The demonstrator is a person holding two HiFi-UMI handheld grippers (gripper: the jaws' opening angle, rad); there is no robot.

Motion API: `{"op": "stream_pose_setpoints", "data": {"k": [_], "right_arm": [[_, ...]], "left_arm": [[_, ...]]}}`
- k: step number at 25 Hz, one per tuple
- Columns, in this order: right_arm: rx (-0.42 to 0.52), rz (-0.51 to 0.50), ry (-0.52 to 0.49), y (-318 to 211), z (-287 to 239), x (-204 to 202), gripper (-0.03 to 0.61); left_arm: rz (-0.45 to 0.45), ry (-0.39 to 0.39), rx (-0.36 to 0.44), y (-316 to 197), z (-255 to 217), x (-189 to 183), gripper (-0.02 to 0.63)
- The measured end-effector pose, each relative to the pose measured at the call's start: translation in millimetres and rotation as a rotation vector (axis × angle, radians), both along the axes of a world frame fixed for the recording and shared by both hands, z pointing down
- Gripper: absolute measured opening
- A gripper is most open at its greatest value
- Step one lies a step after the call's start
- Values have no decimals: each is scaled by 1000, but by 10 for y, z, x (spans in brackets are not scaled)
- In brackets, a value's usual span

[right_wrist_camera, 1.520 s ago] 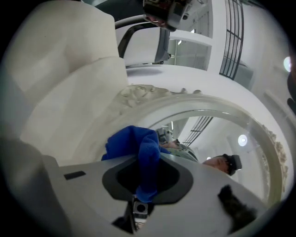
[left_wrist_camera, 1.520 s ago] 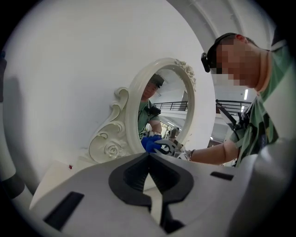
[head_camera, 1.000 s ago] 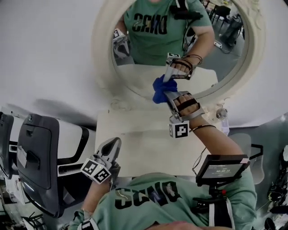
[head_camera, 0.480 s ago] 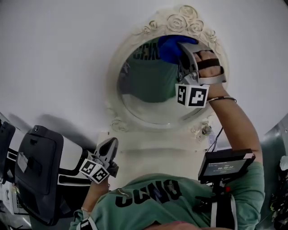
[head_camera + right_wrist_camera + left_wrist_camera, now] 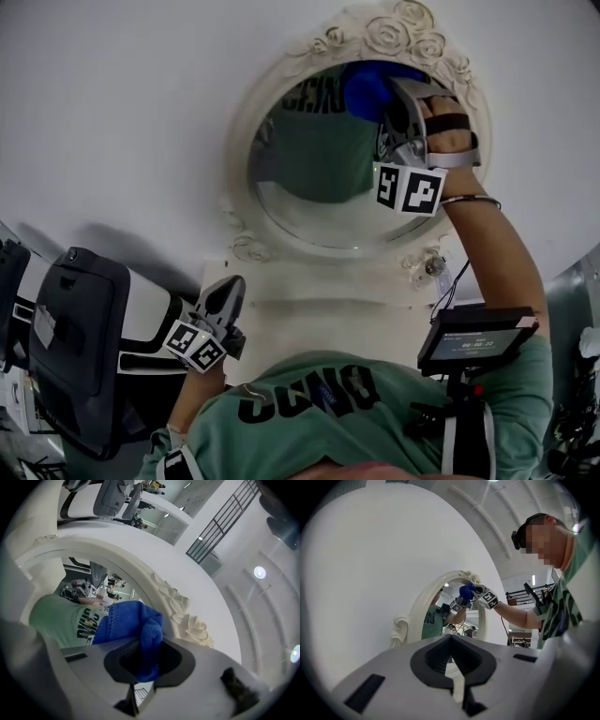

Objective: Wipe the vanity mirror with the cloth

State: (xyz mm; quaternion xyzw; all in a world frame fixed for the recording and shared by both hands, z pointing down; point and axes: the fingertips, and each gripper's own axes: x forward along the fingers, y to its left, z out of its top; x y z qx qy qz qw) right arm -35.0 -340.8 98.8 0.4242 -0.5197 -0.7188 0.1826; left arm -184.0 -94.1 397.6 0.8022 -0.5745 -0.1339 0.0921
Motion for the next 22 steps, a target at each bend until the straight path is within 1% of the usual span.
{"op": "stream_pose_setpoints", "data": {"k": [3, 7, 9, 13, 18, 22], "right_arm": [[-20, -15, 25, 29, 405, -3, 51], [-80, -34, 74, 149, 1189, -22, 49], [-113, -45, 91, 119, 1588, -34, 51], [-219, -75, 136, 42, 2623, -81, 51], [-348, -87, 240, 80, 4031, -111, 51], [-440, -80, 300, 119, 4821, -125, 51]], "left_arm": [[32, -8, -29, -76, 101, 92, 9], [55, -1, -93, -37, 309, 169, 9], [63, 6, -125, -109, 445, 199, 9], [82, 21, -211, -246, 858, 290, 9], [102, 27, -299, -213, 1314, 421, 9], [88, 29, -353, -130, 1575, 357, 9]]}}
